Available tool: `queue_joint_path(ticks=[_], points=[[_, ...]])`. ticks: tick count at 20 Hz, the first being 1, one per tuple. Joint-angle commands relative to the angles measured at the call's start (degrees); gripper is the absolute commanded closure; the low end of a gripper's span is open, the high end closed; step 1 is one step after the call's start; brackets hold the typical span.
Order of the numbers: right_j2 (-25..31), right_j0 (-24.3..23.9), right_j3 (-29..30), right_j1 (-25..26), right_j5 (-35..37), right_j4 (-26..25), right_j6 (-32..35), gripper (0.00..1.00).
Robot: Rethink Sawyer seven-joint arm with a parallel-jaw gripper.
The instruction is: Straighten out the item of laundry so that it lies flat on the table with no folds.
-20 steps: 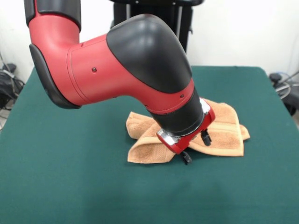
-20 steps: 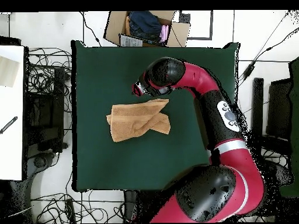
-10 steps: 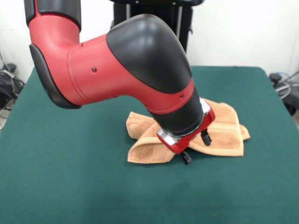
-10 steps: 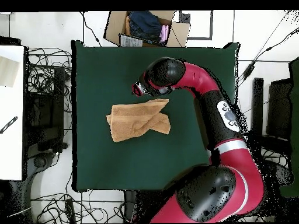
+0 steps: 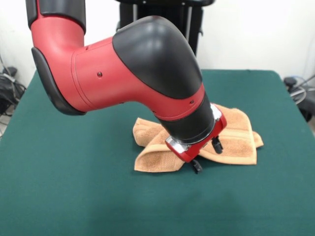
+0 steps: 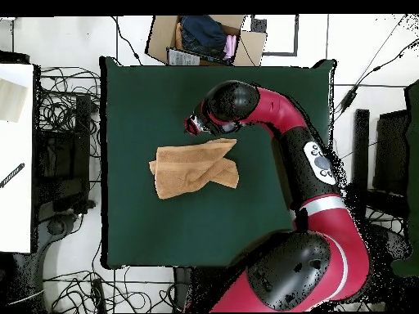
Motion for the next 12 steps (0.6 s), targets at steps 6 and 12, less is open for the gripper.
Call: queue_joint_path(ticks=[6,12], points=[[0.25,-0.21,2.84,1.34,-4.31,-1.12,-2.05,0.0],[0.24,-0.66,4.09,0.34,-5.94,-1.54,-1.66,0.0]])
